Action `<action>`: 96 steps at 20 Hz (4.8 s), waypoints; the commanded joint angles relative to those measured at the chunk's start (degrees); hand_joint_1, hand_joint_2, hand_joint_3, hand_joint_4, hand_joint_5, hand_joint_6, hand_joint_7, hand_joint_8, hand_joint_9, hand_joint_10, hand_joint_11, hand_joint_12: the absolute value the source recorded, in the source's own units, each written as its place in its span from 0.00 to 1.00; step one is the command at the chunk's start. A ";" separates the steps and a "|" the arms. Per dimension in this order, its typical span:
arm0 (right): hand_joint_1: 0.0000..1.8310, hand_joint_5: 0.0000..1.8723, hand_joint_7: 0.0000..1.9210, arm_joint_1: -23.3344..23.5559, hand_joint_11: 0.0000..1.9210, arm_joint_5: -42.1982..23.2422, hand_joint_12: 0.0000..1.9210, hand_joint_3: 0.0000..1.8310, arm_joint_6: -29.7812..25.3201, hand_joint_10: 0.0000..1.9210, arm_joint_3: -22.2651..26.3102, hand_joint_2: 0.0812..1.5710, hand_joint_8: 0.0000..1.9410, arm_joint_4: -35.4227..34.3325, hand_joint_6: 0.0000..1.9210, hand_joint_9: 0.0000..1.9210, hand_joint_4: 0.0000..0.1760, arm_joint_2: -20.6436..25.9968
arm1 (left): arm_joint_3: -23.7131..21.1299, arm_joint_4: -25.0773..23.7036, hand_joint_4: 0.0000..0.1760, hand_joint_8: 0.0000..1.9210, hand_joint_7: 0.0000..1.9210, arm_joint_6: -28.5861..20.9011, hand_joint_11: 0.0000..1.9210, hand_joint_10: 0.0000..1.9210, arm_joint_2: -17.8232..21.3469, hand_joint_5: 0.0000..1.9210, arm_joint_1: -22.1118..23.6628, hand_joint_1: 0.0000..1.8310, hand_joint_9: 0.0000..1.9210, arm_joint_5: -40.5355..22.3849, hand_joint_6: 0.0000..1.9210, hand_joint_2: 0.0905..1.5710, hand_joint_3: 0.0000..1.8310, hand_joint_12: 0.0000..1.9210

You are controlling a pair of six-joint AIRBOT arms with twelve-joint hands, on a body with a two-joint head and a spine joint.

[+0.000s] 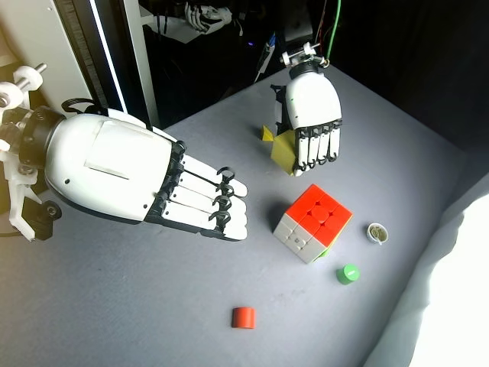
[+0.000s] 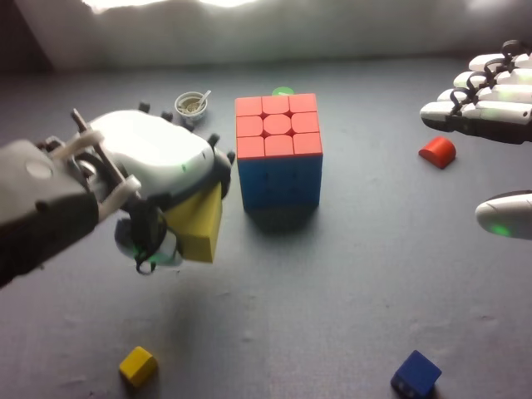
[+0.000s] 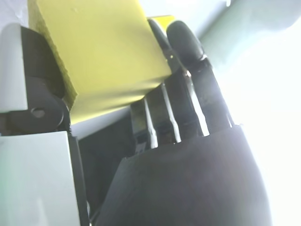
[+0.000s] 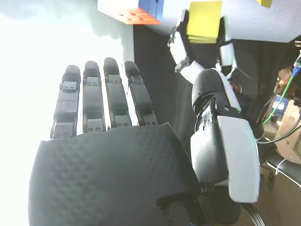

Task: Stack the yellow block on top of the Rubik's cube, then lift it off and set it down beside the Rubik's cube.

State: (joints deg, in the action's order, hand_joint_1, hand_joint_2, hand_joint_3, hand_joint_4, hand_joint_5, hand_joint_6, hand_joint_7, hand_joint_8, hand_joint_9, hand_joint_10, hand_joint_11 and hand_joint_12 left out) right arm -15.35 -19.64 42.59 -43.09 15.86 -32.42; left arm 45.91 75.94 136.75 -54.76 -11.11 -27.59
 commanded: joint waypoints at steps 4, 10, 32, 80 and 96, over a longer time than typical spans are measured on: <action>0.00 0.05 0.05 0.96 0.00 -6.32 0.00 0.00 -0.02 0.00 -0.07 0.81 0.00 -0.93 0.00 0.03 0.00 0.64 | 1.70 2.65 0.00 0.69 0.46 4.76 0.24 0.59 0.92 0.49 4.04 0.66 0.39 0.27 0.47 0.72 0.00 0.80; 0.00 0.06 0.07 0.96 0.00 -6.46 0.00 0.00 -0.02 0.00 -0.06 0.81 0.01 -0.93 0.01 0.04 0.00 0.64 | 4.30 9.44 0.00 0.68 0.46 11.16 0.24 0.57 0.57 0.49 8.95 0.66 0.40 3.22 0.48 0.72 0.00 0.78; 0.00 0.06 0.05 0.96 0.00 -6.51 0.00 0.00 -0.43 0.00 0.04 0.82 0.00 -0.93 0.00 0.03 0.00 0.61 | 12.08 12.98 0.00 0.69 0.46 11.72 0.23 0.59 -11.87 0.48 14.69 0.66 0.38 -4.46 0.49 0.72 0.00 0.80; 0.00 0.08 0.08 1.04 0.00 -6.87 0.00 0.00 -0.50 0.00 0.03 0.83 0.00 -0.94 0.00 0.04 0.00 0.63 | 21.39 12.19 0.00 0.14 0.39 11.59 0.10 0.28 -21.53 0.36 13.67 0.60 0.32 -4.00 0.05 0.72 0.00 0.70; 0.00 0.08 0.08 1.03 0.01 -7.00 0.00 0.00 -1.10 0.01 0.03 0.83 0.01 -0.96 0.01 0.05 0.00 0.61 | 21.26 12.09 0.00 0.00 0.09 11.55 0.00 0.00 -21.35 0.07 13.49 0.29 0.09 -4.00 0.00 0.62 0.00 0.24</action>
State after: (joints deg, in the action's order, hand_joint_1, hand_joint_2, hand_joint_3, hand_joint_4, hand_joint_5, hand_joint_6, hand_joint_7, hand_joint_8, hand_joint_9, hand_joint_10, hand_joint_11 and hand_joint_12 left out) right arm -15.18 -20.21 42.00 -43.05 15.86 -32.47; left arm 67.13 90.94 148.29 -76.97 1.98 -30.89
